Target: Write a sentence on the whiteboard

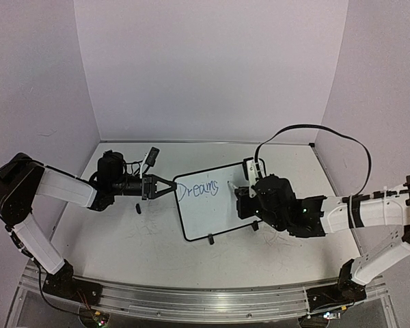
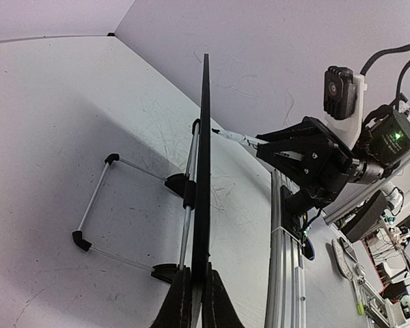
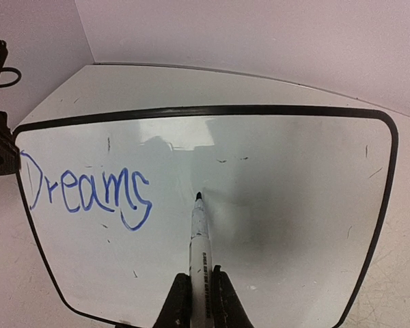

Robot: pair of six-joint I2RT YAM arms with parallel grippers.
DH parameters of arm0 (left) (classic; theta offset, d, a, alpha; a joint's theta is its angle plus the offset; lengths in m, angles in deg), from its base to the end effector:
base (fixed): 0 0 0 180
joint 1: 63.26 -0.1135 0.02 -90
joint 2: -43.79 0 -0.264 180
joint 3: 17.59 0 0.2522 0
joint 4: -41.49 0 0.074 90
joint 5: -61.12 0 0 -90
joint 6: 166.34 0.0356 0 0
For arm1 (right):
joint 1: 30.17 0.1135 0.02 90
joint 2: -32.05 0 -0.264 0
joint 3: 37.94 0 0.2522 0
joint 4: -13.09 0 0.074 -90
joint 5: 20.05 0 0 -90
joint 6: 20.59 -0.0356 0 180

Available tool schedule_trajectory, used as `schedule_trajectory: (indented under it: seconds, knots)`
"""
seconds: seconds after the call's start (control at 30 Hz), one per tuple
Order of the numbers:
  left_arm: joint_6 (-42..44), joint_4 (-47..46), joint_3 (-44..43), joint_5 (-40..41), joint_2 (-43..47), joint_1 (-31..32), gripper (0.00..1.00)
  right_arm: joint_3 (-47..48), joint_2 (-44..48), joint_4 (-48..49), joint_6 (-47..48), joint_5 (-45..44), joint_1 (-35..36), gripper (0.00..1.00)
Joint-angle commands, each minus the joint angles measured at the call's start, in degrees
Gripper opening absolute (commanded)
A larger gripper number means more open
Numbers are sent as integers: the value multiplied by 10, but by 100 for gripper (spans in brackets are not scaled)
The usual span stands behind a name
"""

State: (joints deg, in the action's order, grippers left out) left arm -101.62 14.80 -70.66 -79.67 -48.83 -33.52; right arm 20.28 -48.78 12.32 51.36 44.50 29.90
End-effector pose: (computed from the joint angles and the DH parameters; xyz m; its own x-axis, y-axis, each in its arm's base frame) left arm 0.2647 -0.1830 0.1952 -0.5888 0.0255 -0.8079 0.7941 0.2046 -0.5723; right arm 0.1670 0.2594 0.2350 -0.3697 -0.0815 -0.9256 -0.4956 0.8599 0.1223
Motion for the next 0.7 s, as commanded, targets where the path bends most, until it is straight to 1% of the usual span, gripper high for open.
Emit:
schedule_trajectory:
  seconds: [0.0, 0.23, 0.4, 0.67]
  knots:
    - [1, 12, -11, -6, 19, 3, 0, 33, -15, 30, 18, 14, -4, 0]
    - [2, 12, -13, -9, 19, 3, 0, 49, -33, 36, 23, 2, -5, 0]
    - [3, 13, -11, -9, 20, 3, 0, 54, -47, 14, 6, -13, -7, 0]
    - [5, 13, -13, -9, 18, 3, 0, 26, -35, -2, -21, 2, -5, 0]
